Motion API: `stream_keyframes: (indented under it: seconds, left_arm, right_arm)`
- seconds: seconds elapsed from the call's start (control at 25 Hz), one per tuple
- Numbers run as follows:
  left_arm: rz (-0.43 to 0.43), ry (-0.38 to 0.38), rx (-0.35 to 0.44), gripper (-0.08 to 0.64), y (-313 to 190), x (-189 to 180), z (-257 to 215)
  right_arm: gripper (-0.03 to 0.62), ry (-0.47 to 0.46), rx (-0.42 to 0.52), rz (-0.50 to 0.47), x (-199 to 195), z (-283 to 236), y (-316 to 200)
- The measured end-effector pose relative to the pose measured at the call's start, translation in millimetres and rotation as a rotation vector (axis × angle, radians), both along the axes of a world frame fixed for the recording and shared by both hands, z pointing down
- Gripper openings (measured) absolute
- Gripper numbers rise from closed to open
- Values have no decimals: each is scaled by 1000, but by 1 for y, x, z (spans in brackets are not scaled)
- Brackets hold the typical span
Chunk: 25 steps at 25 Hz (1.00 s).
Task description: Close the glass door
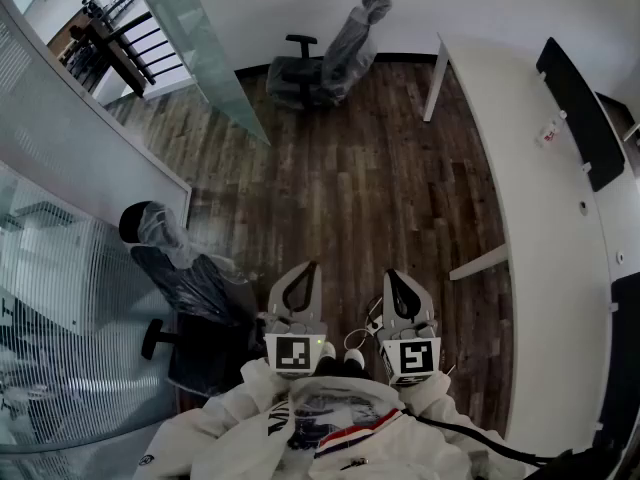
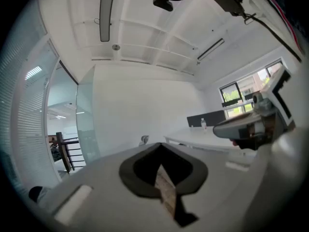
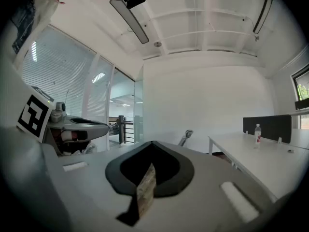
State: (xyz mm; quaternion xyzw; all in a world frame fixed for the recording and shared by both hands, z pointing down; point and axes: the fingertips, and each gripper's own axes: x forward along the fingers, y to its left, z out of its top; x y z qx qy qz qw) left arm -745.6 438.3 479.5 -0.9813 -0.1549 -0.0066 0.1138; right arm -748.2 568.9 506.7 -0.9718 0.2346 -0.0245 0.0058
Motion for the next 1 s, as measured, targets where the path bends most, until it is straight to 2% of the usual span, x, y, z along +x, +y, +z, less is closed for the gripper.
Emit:
stream_keyframes:
  seconds: [0.24,0.36,0.56,0.76,0.88,1.0]
  left_arm:
    - [5,2,34,3,1,9,3]
    - [3,3,25,3,-2,18,4]
    - [-3,3,13,3,-14,41,7]
    - [-13,-3,1,3,-36,83,22]
    - [-18,-23,-9,3,-53,121,36]
    - [-11,-22,-3,3,-66,164,27]
  right_arm:
    - [5,2,51,7,8,-2,5]
    - [5,-2,76,3,17,-3,4]
    - [5,-4,51,-10,41,2,-7]
    - [5,-23,20,-6,83,14,-22]
    - [6,-42,12,-2,120,17,-34]
    - [5,-57,3,-8,164,19,-50]
